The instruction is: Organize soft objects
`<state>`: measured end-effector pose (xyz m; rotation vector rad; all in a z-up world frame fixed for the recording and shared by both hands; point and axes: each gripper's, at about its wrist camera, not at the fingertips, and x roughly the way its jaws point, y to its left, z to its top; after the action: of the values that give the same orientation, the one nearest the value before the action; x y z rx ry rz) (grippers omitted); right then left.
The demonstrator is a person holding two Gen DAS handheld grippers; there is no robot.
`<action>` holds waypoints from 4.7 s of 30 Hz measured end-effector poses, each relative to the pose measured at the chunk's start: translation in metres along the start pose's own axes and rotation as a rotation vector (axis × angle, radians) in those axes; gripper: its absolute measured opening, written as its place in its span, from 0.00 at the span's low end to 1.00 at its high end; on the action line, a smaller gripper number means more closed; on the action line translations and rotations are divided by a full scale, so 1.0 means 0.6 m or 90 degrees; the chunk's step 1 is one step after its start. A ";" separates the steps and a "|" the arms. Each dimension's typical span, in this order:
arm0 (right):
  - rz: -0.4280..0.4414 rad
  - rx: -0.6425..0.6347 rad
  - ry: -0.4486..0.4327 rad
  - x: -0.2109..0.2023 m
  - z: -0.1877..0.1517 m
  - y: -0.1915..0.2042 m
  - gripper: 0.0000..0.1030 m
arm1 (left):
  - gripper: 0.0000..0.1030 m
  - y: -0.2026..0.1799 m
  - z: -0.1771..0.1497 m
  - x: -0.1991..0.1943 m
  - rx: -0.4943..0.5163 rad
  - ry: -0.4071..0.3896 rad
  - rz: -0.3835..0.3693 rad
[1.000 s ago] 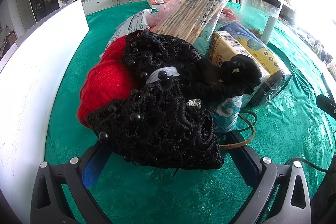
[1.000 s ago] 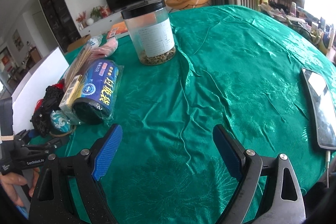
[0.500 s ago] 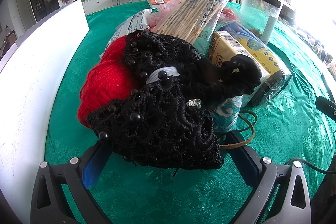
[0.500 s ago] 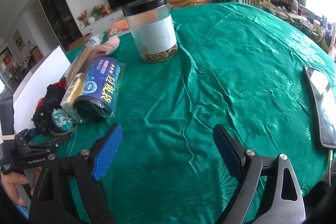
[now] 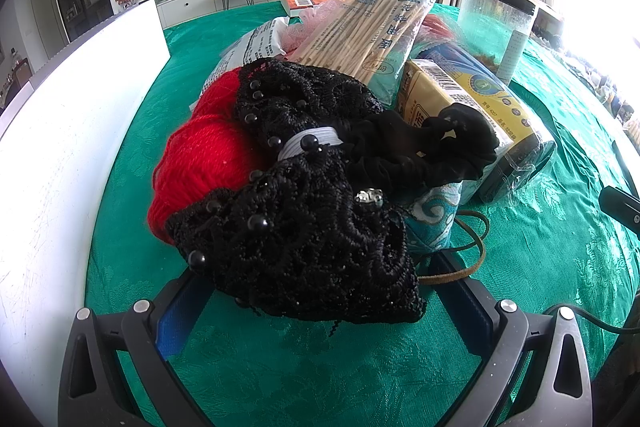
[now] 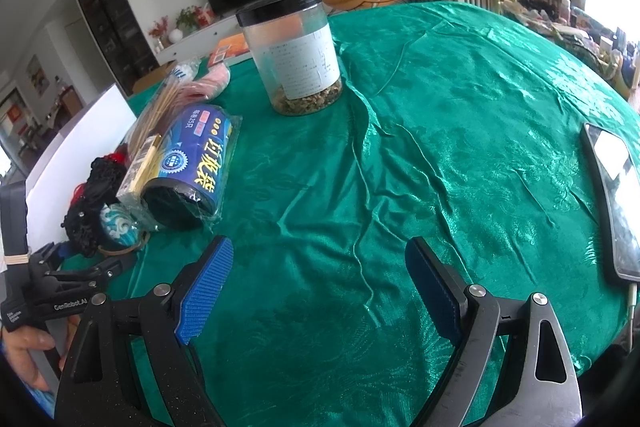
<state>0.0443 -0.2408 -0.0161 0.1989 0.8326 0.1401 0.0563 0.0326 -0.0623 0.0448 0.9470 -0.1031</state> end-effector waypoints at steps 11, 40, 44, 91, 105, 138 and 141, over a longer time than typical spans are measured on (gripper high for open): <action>0.004 -0.001 0.002 0.000 0.000 0.001 0.87 | 1.00 0.000 0.000 0.000 0.000 0.000 0.000; 0.144 -0.051 0.193 0.174 0.115 0.152 0.79 | 1.00 0.010 -0.028 -0.025 0.032 0.009 -0.024; 0.148 -0.061 0.188 0.149 0.091 0.143 0.57 | 1.00 0.011 -0.028 -0.025 0.033 0.010 -0.024; -0.122 -0.077 0.049 0.089 0.058 -0.039 0.81 | 1.00 0.013 -0.026 -0.023 0.028 0.010 -0.022; -0.122 -0.077 0.049 0.088 0.058 -0.039 0.81 | 1.00 0.013 -0.027 -0.023 0.028 0.009 -0.022; -0.123 -0.078 0.049 0.088 0.057 -0.039 0.81 | 1.00 0.014 -0.027 -0.023 0.028 0.009 -0.023; -0.122 -0.078 0.049 0.088 0.057 -0.039 0.81 | 1.00 0.014 -0.027 -0.023 0.028 0.009 -0.023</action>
<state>0.1062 -0.2572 -0.0369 -0.0024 0.9117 0.0179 0.0362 0.0433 -0.0607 0.0693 0.9599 -0.1566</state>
